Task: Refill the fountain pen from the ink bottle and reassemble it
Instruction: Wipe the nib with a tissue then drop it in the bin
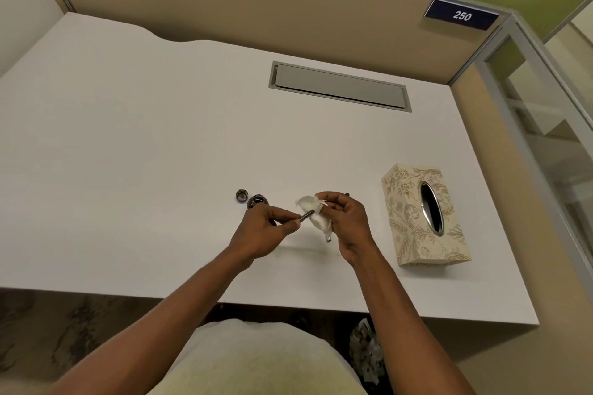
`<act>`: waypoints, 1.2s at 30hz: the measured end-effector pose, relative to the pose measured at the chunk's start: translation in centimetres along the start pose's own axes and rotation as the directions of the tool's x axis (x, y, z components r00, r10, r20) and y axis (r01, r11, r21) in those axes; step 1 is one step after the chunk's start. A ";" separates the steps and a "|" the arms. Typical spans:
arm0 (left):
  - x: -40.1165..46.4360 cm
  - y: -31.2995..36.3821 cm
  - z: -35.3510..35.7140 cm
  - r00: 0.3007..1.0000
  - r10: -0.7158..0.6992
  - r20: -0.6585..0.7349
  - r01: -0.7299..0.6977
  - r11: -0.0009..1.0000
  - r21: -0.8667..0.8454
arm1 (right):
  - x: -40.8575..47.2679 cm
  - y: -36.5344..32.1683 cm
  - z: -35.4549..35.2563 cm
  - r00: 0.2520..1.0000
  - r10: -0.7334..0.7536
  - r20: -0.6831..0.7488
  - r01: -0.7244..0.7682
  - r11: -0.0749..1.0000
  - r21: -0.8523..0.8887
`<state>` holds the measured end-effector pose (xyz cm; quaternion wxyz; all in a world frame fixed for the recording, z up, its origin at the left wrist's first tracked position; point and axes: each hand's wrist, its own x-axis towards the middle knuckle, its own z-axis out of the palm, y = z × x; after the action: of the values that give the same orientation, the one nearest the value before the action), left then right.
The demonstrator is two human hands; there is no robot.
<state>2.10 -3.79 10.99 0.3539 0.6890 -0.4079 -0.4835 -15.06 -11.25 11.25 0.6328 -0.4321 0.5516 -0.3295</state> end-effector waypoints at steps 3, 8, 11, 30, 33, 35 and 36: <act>-0.1 -0.4 -0.1 0.999 -0.037 -0.005 0.036 0.996 -0.083 | 0.4 -0.1 -0.6 0.996 0.010 -0.088 -0.005 0.998 0.055; -0.4 -0.7 -0.2 0.998 -0.055 0.009 0.056 0.967 -0.247 | 0.4 0.4 -0.9 0.995 0.087 -0.053 -0.080 0.989 0.122; -0.5 -0.5 -0.1 0.999 -0.037 0.017 0.041 0.954 -0.298 | 0.5 0.9 -0.7 0.988 0.152 -0.013 -0.146 0.967 0.211; -1.2 -0.2 1.2 1.000 -0.015 -0.022 0.010 0.981 -0.194 | -1.3 1.5 0.9 0.992 0.114 -0.055 -0.082 0.909 0.409; -1.3 -0.2 1.5 1.000 -0.012 -0.025 0.007 0.981 -0.193 | -1.3 1.3 1.1 0.988 0.118 -0.098 -0.066 0.903 0.424; -1.3 -0.2 1.6 0.999 -0.014 -0.036 0.007 0.984 -0.180 | -1.4 1.2 1.2 0.989 0.123 -0.088 -0.072 0.895 0.440; -1.3 -0.2 1.6 0.999 -0.013 -0.045 0.005 0.985 -0.170 | -1.5 1.2 1.2 0.989 0.129 -0.070 -0.083 0.883 0.462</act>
<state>0.36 -2.66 10.84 0.4185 0.6691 -0.3540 -0.5019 -14.20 -9.19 10.86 0.7058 -0.2233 0.5118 -0.4359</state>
